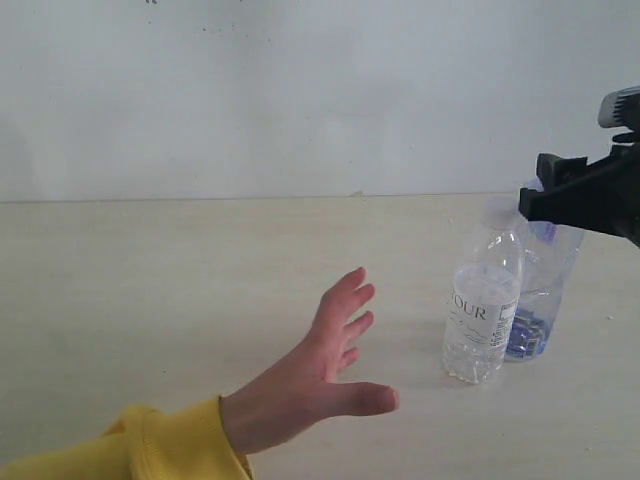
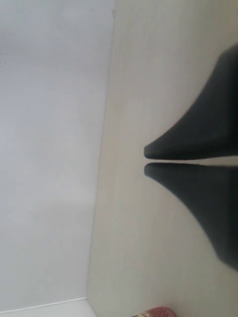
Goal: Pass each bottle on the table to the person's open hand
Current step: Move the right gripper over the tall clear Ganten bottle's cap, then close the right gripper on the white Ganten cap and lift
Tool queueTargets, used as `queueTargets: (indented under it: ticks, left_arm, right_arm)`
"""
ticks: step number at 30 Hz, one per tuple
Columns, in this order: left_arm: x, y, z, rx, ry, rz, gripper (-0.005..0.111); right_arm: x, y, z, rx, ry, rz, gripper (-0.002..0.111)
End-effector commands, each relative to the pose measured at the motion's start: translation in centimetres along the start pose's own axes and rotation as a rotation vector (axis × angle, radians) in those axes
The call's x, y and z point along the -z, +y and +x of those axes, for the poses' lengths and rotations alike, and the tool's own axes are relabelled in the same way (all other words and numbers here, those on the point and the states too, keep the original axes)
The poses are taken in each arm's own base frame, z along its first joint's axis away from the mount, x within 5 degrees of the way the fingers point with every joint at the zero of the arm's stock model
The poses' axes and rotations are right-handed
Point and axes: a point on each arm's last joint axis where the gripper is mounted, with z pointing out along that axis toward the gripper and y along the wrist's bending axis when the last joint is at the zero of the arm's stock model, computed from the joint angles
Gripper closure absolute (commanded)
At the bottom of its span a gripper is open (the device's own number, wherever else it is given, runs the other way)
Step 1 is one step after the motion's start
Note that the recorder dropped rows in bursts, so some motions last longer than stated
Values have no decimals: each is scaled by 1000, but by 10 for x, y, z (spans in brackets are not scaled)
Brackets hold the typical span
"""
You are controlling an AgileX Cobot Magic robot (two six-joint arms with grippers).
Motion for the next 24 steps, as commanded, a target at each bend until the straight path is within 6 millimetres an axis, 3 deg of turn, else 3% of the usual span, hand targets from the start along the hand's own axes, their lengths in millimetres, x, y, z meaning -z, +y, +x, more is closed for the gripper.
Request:
queueTargets:
  ticks: [1,5,7,8,12,13,20,24]
  left_arm:
    - [0,0,-1,4,-2,-3,103]
    - [0,0,-1,4,-2,-3,103]
    - [0,0,-1,4,-2,-3,103]
    - [0,0,-1,4,-2,-3,103]
    - [0,0,-1,4,-2,-3,103]
    - [0,0,-1,4,-2,-3,103]
    - [0,0,-1,4,-2,-3,103]
    - [0,0,-1,4,-2,-3,103]
  right_arm:
    - [-1,1,1,8,14,-76,47]
    - [-3,1,7,11,54,-68,48]
    - [-4,1,10,12,66,-68,54]
    - [-4,1,10,12,65,-68,60]
    - [-4,1,6,31,31,-65,105]
    - [-4,0,5,29,14,-62,108]
    - [6,-3,-11,68,-34,-43,109]
    - [33,-16,-33,19,-10,65,109]
